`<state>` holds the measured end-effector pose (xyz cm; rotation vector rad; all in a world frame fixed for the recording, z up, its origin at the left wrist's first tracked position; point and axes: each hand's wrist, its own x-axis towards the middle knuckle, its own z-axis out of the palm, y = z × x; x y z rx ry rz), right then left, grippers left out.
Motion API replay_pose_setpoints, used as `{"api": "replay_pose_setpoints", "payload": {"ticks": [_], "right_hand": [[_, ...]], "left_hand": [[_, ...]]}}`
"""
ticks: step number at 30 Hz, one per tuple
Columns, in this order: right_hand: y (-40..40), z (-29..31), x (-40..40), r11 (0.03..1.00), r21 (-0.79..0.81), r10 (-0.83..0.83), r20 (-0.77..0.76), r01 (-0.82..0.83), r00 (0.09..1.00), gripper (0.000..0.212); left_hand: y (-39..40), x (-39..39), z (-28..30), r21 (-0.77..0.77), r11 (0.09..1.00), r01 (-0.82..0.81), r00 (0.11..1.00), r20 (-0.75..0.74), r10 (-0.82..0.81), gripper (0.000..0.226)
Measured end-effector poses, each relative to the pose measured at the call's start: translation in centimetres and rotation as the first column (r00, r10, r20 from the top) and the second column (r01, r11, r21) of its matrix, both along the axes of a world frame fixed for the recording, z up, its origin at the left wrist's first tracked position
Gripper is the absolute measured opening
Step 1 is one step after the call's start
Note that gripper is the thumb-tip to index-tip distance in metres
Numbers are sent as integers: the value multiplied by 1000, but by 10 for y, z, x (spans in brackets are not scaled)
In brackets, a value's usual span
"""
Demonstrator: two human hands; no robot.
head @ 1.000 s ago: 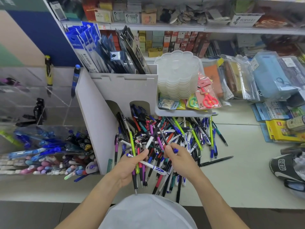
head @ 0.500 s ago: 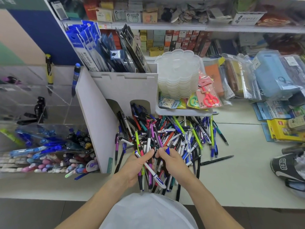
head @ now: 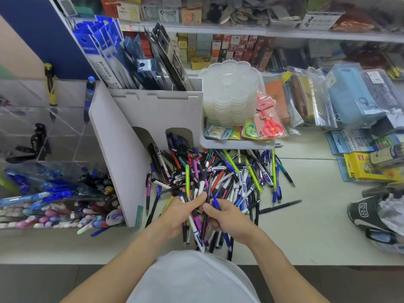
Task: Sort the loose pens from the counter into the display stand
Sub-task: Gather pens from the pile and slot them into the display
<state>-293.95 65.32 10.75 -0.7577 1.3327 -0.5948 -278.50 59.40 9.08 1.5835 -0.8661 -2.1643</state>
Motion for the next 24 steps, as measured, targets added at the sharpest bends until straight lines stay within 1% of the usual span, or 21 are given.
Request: {"api": "replay_pose_setpoints", "payload": {"ticks": [2,4,6,8,9,10,12,13,15,16,17,19,22,24], "right_hand": [[2,-2,-1,998,-2,69,-37,-70,997,35],[2,-3,-2,996,21,88,-61,-86,994,40],[1,-2,-3,994,45,99,-33,-98,994,37],[-2,1,-6,992,81,96,-9,-95,995,34],[-2,2,-7,994,98,58,-20,-56,998,36],[-2,2,-9,994,111,-19,-35,22,999,39],[-4,2,-11,969,117,-214,-62,220,975,43],[-5,1,-11,958,114,-254,-90,263,963,46],[-7,2,-9,967,112,-210,-160,229,965,53],[-8,4,-6,970,115,-193,-161,212,968,54],[-10,5,-4,967,121,-207,-129,222,970,53],[-11,6,0,965,91,-245,-24,246,969,41],[-10,-3,-3,969,-37,-244,-38,243,969,27],[-9,-6,-6,959,-44,-279,-21,278,960,25]], "left_hand": [[3,3,-2,-29,998,49,999,20,-48,37],[4,6,-4,-47,994,97,995,24,-96,33],[5,8,-5,-63,989,134,991,32,-133,34],[6,9,-6,-87,987,135,989,72,-129,34],[7,10,-7,-91,988,121,989,93,-113,35],[6,12,-8,-89,991,104,991,90,-96,37],[6,15,-7,-70,996,60,998,36,-58,34],[6,15,-6,-57,997,49,999,3,-49,32],[7,15,-5,-70,994,79,996,-38,-82,26],[8,14,-5,-85,991,101,993,-52,-106,24],[9,12,-4,-96,989,112,991,-58,-118,24],[10,11,-4,-103,986,131,989,-52,-137,24],[11,13,-4,-121,978,167,983,-61,-176,19],[12,14,-6,-151,970,189,977,-66,-200,17]]}}
